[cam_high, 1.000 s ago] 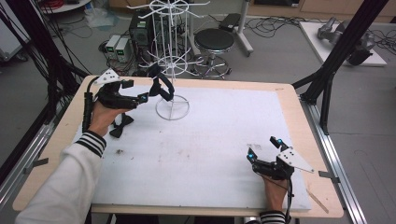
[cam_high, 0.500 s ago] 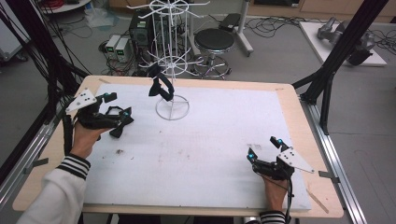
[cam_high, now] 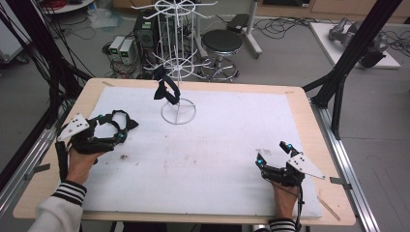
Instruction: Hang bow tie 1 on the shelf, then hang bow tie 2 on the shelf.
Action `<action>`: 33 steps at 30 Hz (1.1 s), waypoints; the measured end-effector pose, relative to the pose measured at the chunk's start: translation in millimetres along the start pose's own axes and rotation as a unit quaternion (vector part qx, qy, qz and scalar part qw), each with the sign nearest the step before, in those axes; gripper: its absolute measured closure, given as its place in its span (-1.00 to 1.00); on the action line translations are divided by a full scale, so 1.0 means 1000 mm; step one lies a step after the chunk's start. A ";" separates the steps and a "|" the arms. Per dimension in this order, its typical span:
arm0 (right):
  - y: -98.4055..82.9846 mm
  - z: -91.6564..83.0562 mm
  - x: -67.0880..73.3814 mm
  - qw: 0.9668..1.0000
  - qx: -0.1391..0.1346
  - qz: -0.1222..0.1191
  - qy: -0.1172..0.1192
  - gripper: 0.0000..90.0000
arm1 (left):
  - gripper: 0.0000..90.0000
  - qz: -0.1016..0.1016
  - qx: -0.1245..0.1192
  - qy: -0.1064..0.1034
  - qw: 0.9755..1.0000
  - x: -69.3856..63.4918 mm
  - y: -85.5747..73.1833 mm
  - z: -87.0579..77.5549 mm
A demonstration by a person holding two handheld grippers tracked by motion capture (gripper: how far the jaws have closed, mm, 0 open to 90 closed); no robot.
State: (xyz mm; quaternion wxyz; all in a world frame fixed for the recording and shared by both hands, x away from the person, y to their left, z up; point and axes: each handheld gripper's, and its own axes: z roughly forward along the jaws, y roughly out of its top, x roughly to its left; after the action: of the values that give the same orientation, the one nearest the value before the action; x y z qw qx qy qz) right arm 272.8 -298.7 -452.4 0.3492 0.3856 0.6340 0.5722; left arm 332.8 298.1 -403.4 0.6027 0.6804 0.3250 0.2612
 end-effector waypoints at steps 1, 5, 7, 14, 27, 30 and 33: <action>0.000 0.000 0.000 1.000 0.000 0.001 0.000 -0.91 | -0.71 -0.003 0.000 0.000 1.000 0.000 -0.002 0.000; 0.000 0.000 0.000 1.000 0.000 0.000 -0.001 -0.91 | -0.71 -0.004 -0.003 0.004 1.000 0.003 -0.004 -0.002; 0.000 0.000 0.000 1.000 0.000 0.000 -0.001 -0.91 | -0.71 -0.004 -0.005 0.006 1.000 0.003 -0.003 -0.003; 0.000 0.000 0.000 1.000 0.001 0.001 -0.001 -0.91 | -0.71 0.005 -0.005 0.010 1.000 0.001 0.000 -0.005; 0.000 0.000 0.000 1.000 0.000 0.000 -0.001 -0.91 | -0.71 0.010 0.003 0.019 1.000 0.003 0.005 -0.004; 0.000 0.000 0.000 1.000 0.000 0.003 0.000 -0.91 | -0.71 0.011 0.013 0.025 1.000 0.004 0.005 -0.003; 0.000 0.000 0.000 1.000 0.000 0.003 0.000 -0.91 | -0.71 0.010 0.025 0.028 0.999 0.006 0.005 -0.002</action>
State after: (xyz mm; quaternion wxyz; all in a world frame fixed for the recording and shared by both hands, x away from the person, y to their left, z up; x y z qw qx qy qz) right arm 272.7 -298.6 -452.5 0.3474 0.3871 0.6331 0.5732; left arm 335.3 303.5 -398.1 0.5734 0.6909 0.3413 0.2782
